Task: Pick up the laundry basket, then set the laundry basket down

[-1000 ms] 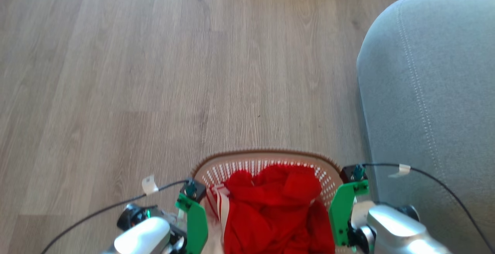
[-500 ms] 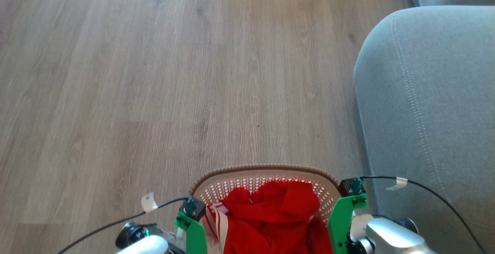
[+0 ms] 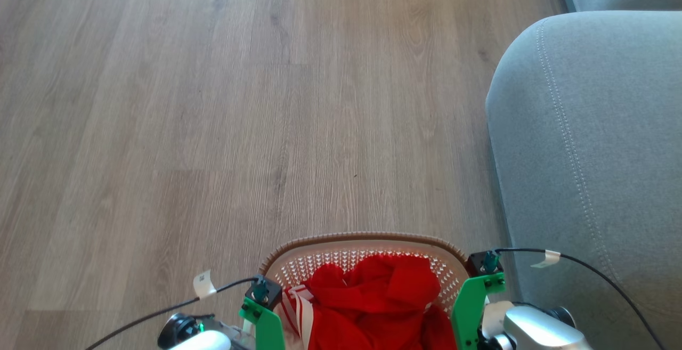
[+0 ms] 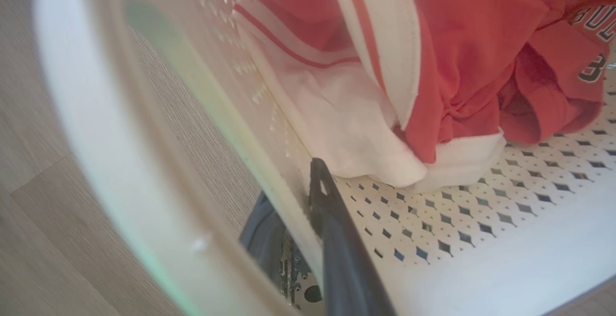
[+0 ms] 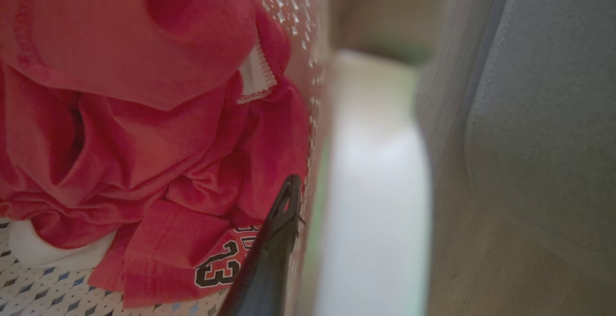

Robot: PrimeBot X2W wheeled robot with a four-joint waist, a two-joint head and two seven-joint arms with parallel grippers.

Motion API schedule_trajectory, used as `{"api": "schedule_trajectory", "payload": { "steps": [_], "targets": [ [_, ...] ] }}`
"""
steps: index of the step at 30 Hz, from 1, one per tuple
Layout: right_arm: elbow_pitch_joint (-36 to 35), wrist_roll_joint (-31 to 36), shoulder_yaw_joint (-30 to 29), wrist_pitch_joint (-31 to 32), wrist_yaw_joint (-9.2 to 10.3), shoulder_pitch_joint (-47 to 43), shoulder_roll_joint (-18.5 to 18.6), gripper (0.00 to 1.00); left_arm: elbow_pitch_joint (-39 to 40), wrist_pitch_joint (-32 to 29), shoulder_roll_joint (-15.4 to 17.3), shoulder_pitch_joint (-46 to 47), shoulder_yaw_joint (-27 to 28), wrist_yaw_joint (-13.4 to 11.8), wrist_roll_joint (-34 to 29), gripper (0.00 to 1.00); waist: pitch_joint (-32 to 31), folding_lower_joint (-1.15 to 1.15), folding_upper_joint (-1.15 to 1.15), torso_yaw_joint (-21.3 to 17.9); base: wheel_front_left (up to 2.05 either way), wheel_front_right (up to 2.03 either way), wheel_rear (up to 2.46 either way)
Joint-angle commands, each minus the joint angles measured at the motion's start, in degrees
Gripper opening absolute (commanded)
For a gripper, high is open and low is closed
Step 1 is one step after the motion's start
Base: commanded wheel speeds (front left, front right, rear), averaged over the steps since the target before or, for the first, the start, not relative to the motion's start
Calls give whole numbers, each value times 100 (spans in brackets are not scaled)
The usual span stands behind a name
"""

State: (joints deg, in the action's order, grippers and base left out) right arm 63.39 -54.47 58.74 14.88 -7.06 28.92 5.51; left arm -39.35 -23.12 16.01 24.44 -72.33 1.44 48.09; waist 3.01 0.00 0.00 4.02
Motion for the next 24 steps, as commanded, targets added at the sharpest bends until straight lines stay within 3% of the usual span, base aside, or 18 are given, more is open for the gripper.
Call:
{"api": "schedule_trajectory", "payload": {
  "steps": [1,24],
  "targets": [
    [-276,195,103,-87,-43,175,-214,0,416,11,-88,129,-63,177,-47,0,10,0,0,10,0,0,0],
    [-298,332,-3,-60,-43,174,-212,0,382,84,-62,179,-51,70,-31,0,-17,0,0,24,0,0,0]
  ]
}}
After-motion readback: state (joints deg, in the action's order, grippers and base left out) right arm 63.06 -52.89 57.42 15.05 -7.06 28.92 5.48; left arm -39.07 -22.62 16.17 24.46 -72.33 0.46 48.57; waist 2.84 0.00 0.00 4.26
